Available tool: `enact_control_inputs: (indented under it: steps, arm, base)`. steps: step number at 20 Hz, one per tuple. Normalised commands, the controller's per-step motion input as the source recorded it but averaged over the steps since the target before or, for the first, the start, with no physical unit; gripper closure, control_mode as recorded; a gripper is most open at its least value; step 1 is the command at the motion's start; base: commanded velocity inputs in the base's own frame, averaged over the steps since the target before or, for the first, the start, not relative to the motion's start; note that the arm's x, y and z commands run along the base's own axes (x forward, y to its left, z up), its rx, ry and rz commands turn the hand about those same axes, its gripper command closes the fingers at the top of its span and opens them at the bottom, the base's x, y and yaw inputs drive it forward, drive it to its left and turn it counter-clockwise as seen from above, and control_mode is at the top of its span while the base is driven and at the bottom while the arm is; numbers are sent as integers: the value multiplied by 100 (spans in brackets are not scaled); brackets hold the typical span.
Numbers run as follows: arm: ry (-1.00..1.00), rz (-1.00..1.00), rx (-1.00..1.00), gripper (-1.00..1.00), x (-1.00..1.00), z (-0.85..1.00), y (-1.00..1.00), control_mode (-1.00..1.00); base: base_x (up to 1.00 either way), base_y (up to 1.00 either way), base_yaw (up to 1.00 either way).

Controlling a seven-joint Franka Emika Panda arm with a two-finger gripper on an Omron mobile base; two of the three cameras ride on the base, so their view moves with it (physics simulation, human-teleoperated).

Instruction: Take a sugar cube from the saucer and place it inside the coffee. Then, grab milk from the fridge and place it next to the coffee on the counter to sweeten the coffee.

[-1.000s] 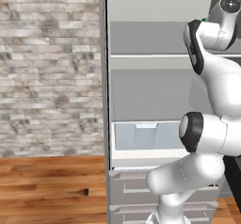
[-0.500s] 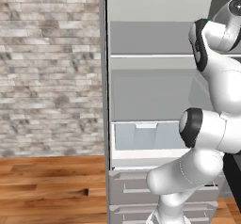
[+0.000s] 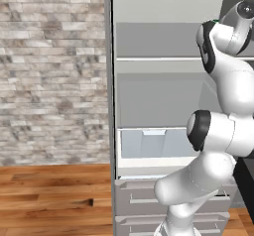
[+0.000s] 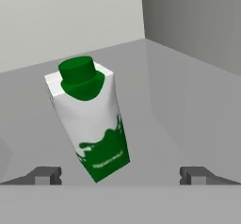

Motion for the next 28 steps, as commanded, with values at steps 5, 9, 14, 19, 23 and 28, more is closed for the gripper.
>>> enact_control_inputs:
  steps: [5, 9, 14, 19, 23, 28]
  arm:
    - [0, 0, 0, -100, 24, 0, 0, -100]
    - [0, 0, 0, -100, 19, -1, 0, -100]
    - [0, 0, 0, -100, 20, 0, 0, -100]
    - [0, 0, 0, -100, 16, 0, 0, -100]
    - [0, 0, 0, -100, 7, 0, 0, -100]
    - [-1, 0, 0, -100, 2, 0, 0, -100]
  base:
    - [0, 0, 0]
    - [0, 0, 0]
    - [0, 0, 0]
    - [0, 0, 0]
    - [0, 0, 0]
    - [0, 0, 0]
